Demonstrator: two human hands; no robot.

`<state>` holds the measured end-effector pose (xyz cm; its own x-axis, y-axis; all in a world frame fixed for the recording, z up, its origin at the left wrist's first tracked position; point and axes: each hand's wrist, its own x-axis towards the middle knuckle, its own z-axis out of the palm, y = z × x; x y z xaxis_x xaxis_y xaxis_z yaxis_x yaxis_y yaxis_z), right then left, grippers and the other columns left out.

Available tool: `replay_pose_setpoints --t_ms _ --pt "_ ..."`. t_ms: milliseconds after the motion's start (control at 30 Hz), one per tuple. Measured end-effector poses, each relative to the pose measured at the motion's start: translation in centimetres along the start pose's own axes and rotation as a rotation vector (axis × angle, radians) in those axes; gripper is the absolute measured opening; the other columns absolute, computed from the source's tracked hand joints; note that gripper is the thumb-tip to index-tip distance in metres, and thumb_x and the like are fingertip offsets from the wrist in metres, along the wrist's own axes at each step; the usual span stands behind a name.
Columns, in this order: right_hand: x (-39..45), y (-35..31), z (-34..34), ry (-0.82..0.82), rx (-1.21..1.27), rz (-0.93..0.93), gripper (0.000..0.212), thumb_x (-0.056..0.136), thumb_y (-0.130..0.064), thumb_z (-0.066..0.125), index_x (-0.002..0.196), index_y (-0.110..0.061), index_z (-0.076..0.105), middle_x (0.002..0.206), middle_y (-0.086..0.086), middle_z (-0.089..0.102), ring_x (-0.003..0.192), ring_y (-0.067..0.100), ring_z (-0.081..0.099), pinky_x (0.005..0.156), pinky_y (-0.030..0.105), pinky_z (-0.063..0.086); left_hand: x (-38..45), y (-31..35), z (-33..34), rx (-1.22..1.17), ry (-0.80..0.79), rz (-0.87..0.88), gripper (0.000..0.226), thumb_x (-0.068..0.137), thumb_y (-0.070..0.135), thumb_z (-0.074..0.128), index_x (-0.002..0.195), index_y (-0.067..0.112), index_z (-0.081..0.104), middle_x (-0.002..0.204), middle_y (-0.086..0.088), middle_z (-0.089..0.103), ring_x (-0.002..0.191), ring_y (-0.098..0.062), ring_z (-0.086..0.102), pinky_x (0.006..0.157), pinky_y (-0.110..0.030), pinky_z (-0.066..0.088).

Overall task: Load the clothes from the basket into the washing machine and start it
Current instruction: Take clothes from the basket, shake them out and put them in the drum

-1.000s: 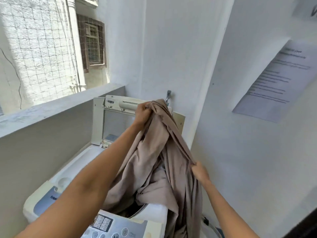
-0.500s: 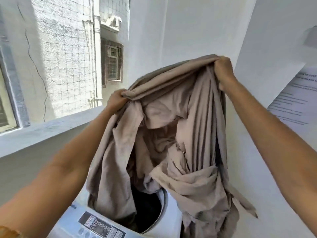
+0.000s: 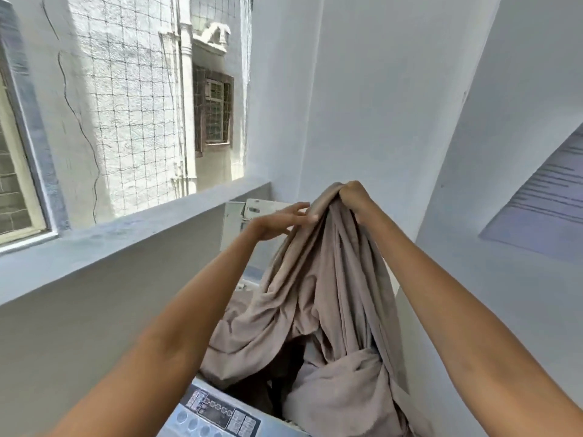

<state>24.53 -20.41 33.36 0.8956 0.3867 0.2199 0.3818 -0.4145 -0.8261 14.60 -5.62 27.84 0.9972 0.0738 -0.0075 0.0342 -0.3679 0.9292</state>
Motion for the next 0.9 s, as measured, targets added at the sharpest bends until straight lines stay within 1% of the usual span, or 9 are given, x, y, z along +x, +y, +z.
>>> replay_pose_setpoints --t_ms 133,200,267,333,433,567,700,800,900 --pt "-1.8 0.8 -0.7 -0.106 0.055 -0.075 0.018 0.091 -0.008 0.046 0.108 -0.009 0.051 0.112 0.011 0.056 0.107 0.024 0.055 0.077 0.025 0.046 2.5 0.4 4.0 -0.028 0.256 0.180 0.034 0.085 0.027 0.069 0.113 0.007 0.064 0.103 -0.003 0.065 0.095 -0.012 0.061 0.080 -0.020 0.046" --pt "-3.1 3.1 -1.7 -0.190 0.085 -0.154 0.035 0.088 -0.010 0.060 0.119 -0.009 0.045 0.118 0.011 0.054 0.105 0.018 0.055 0.074 0.022 0.048 3.5 -0.3 4.8 -0.124 0.425 0.253 0.018 0.083 0.018 0.071 0.097 0.007 0.067 0.087 -0.004 0.064 0.081 -0.011 0.056 0.073 -0.025 0.043" --pt "-4.6 6.8 -2.4 -0.231 -0.031 -0.200 0.057 0.082 -0.012 0.071 0.130 -0.003 0.042 0.123 0.017 0.054 0.111 0.023 0.056 0.090 0.036 0.050 4.2 -0.2 5.2 -0.161 0.510 0.266 0.013 0.082 0.018 0.072 0.089 0.008 0.067 0.083 -0.004 0.063 0.079 -0.012 0.054 0.070 -0.027 0.041" --pt "-5.8 11.8 -2.3 -0.343 -0.127 -0.136 0.076 0.076 -0.026 0.078 0.139 -0.012 0.038 0.132 0.005 0.053 0.123 0.019 0.051 0.106 0.040 0.041 4.5 0.4 5.5 -0.195 0.543 0.281 0.011 0.082 0.019 0.072 0.082 0.010 0.066 0.082 -0.005 0.063 0.079 -0.013 0.054 0.069 -0.028 0.041" --pt "-7.3 19.7 -1.1 -0.442 -0.241 0.067 0.073 0.076 -0.044 0.075 0.136 -0.017 0.045 0.130 -0.001 0.055 0.123 0.019 0.052 0.106 0.035 0.041 4.4 1.3 5.5 -0.260 0.610 0.297 0.006 0.082 0.020 0.070 0.082 0.015 0.067 0.085 -0.005 0.067 0.082 -0.015 0.059 0.075 -0.033 0.048" --pt "-8.6 21.8 -1.4 -0.195 -0.439 0.162 0.035 0.089 -0.053 0.054 0.086 -0.019 0.058 0.085 0.002 0.061 0.093 0.024 0.061 0.069 0.032 0.045 4.6 1.0 3.8 -0.254 0.671 0.280 0.011 0.074 0.030 0.065 0.083 0.023 0.069 0.090 -0.007 0.072 0.092 -0.024 0.067 0.086 -0.043 0.052" --pt "-6.1 14.8 -4.8 0.039 -0.444 0.042 0.028 0.095 -0.037 0.047 0.104 -0.017 0.064 0.108 0.015 0.066 0.104 0.034 0.061 0.080 0.036 0.045 3.6 1.7 -0.7 -0.310 0.823 0.314 0.019 0.080 0.026 0.071 0.093 0.014 0.068 0.090 -0.006 0.068 0.088 -0.020 0.063 0.080 -0.036 0.052" --pt "-4.3 7.2 -8.0 0.228 -0.288 -0.094 0.018 0.089 -0.015 0.045 0.080 -0.019 0.060 0.104 0.017 0.066 0.100 0.033 0.061 0.075 0.034 0.042 2.2 0.9 -4.3 -0.193 0.888 0.265 0.045 0.078 0.041 0.073 0.109 0.011 0.062 0.099 0.001 0.064 0.090 -0.014 0.059 0.078 -0.029 0.046" --pt "-3.3 -1.1 -10.3 0.422 0.096 -0.259 0.023 0.086 -0.016 0.041 0.068 -0.021 0.054 0.089 0.010 0.061 0.086 0.022 0.056 0.067 0.031 0.038 1.7 -2.8 -6.5 -0.001 0.868 0.100 0.055 0.075 0.055 0.066 0.109 0.012 0.057 0.099 -0.004 0.063 0.091 -0.021 0.059 0.079 -0.037 0.046"
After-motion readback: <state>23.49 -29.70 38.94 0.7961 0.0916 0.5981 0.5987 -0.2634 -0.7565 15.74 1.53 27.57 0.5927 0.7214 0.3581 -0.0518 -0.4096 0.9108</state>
